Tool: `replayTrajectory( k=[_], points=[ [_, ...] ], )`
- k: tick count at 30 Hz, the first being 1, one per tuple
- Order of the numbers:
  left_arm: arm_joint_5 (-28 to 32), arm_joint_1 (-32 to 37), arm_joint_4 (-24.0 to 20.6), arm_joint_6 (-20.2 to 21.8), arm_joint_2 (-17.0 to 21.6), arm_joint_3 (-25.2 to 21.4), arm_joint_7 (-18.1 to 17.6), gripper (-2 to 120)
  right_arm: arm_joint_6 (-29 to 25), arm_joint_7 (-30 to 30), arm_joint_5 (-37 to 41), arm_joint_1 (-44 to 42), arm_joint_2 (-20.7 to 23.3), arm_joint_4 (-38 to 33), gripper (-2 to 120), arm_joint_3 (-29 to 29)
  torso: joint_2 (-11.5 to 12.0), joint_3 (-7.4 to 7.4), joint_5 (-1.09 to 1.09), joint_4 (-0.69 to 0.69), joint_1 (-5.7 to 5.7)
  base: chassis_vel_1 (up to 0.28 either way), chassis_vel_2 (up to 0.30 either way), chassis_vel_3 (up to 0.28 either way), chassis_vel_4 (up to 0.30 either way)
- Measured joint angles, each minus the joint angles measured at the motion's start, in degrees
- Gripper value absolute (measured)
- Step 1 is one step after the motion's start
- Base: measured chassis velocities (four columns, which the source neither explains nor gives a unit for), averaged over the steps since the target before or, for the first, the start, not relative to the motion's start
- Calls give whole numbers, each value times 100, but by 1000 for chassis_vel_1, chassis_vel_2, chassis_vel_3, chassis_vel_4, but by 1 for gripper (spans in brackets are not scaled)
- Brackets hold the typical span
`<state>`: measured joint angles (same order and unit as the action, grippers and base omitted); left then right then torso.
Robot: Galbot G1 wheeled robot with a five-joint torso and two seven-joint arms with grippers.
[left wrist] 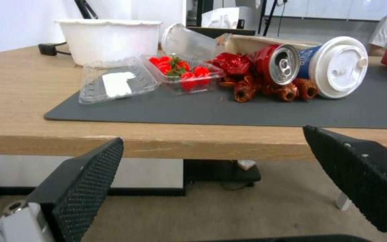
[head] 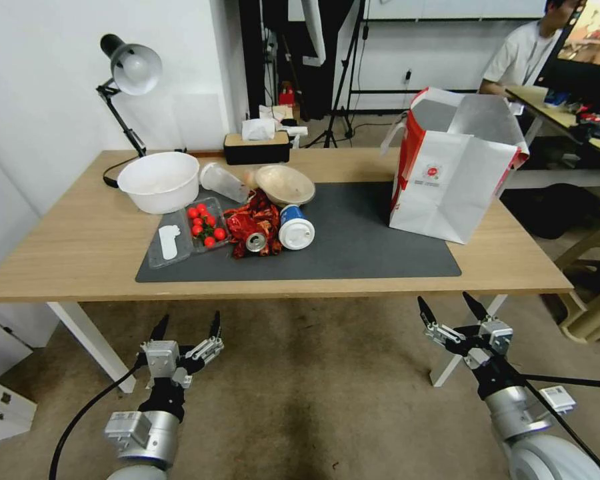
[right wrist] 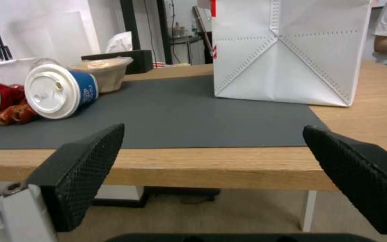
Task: Pick up the food delivery bag from the floor and place it on the table.
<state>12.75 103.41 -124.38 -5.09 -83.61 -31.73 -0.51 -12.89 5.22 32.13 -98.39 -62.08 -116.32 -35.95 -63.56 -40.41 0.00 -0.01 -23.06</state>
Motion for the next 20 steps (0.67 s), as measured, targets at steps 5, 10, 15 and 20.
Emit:
replayTrajectory(
  k=[5,10,15,20],
  points=[
    [0,1,-3,5,0,0,-2,100,0,0,0,0,1,0,100,-1,0,0,0,0,0,0,0,0,0],
    [0,1,-5,7,1,0,-2,100,0,0,0,0,2,0,100,-2,0,0,0,0,0,0,0,0,0],
    [0,1,-7,10,1,0,-2,100,0,-1,0,0,4,0,100,-4,0,0,0,0,0,0,0,0,0],
    [0,1,-8,12,1,0,-2,100,0,-2,1,0,5,0,100,-6,0,0,0,0,0,0,0,0,0]
  ],
)
